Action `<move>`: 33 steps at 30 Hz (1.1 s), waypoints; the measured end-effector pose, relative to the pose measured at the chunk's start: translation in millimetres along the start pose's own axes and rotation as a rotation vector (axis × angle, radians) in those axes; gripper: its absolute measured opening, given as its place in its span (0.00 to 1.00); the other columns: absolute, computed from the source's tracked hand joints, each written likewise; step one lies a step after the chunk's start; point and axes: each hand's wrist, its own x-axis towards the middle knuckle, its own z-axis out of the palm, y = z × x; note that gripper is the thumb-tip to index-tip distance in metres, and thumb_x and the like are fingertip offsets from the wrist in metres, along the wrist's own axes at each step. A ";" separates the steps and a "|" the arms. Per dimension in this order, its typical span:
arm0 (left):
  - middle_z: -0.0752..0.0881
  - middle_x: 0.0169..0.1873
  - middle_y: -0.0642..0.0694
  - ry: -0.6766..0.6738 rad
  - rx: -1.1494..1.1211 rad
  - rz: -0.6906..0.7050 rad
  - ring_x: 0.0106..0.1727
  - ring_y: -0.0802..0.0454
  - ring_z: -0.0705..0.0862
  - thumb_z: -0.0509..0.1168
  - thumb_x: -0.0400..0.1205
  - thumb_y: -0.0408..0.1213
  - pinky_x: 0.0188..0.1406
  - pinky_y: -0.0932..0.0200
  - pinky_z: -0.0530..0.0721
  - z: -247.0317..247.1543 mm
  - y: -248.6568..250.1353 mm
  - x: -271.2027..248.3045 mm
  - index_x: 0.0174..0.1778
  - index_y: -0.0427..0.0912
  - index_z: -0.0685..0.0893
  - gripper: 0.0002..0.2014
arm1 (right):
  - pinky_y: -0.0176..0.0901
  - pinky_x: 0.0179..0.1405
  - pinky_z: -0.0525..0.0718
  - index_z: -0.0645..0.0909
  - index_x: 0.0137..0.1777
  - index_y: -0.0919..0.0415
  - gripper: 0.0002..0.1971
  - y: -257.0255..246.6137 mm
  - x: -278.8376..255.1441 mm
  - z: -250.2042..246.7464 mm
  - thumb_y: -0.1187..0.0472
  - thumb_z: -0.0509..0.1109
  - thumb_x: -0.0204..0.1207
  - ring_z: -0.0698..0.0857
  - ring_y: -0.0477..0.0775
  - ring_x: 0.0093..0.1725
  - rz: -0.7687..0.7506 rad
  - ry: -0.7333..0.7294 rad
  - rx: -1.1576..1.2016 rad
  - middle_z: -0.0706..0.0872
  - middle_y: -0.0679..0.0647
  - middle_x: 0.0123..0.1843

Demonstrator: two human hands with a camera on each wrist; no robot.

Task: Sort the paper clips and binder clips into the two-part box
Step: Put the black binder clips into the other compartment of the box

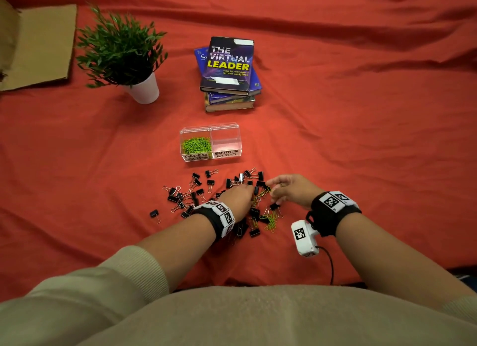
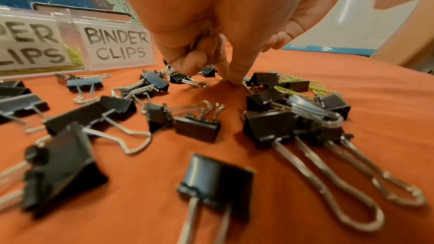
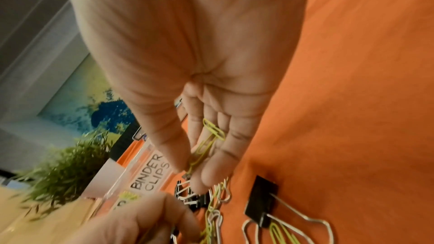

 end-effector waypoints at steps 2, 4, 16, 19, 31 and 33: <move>0.82 0.54 0.41 0.002 -0.029 -0.003 0.53 0.43 0.81 0.59 0.82 0.36 0.52 0.48 0.82 -0.4 -2.1 -2.4 0.55 0.38 0.76 0.09 | 0.38 0.38 0.86 0.82 0.55 0.64 0.11 0.3 1.9 -2.8 0.75 0.65 0.76 0.85 0.53 0.37 0.013 -0.014 0.022 0.85 0.57 0.38; 0.80 0.48 0.43 0.013 -0.091 -0.020 0.46 0.46 0.80 0.57 0.83 0.38 0.45 0.53 0.78 -1.4 -6.3 -6.3 0.50 0.39 0.76 0.07 | 0.39 0.37 0.83 0.82 0.49 0.67 0.10 -0.9 3.2 -1.7 0.74 0.60 0.79 0.82 0.52 0.35 0.039 0.000 0.055 0.84 0.60 0.39; 0.76 0.32 0.52 0.056 -0.529 -0.245 0.26 0.57 0.70 0.52 0.84 0.31 0.24 0.62 0.66 -20.2 -22.2 -18.6 0.54 0.41 0.77 0.10 | 0.39 0.25 0.70 0.73 0.30 0.58 0.17 -1.9 7.9 44.4 0.49 0.69 0.75 0.72 0.49 0.26 0.082 0.043 -0.690 0.75 0.52 0.27; 0.80 0.37 0.48 0.040 -0.583 -0.265 0.26 0.55 0.72 0.51 0.82 0.29 0.24 0.62 0.68 -20.9 -21.4 -18.5 0.52 0.42 0.80 0.13 | 0.40 0.21 0.66 0.66 0.24 0.58 0.25 -1.8 4.3 62.6 0.43 0.70 0.72 0.71 0.49 0.24 -0.004 0.066 -1.030 0.71 0.50 0.24; 0.81 0.44 0.41 -0.026 -0.155 -0.134 0.45 0.43 0.82 0.59 0.83 0.40 0.39 0.54 0.76 2.7 -1.8 -13.9 0.50 0.38 0.76 0.08 | 0.44 0.30 0.76 0.80 0.41 0.68 0.13 -13.8 3.5 18.5 0.55 0.66 0.74 0.79 0.56 0.34 0.047 0.211 -0.934 0.81 0.58 0.35; 0.81 0.50 0.40 -0.031 -0.096 -0.121 0.50 0.42 0.83 0.62 0.82 0.42 0.47 0.50 0.82 7.0 2.1 -12.0 0.53 0.38 0.76 0.11 | 0.46 0.35 0.81 0.80 0.44 0.65 0.11 -14.3 3.7 10.0 0.55 0.66 0.75 0.83 0.58 0.40 0.051 0.249 -1.003 0.84 0.59 0.41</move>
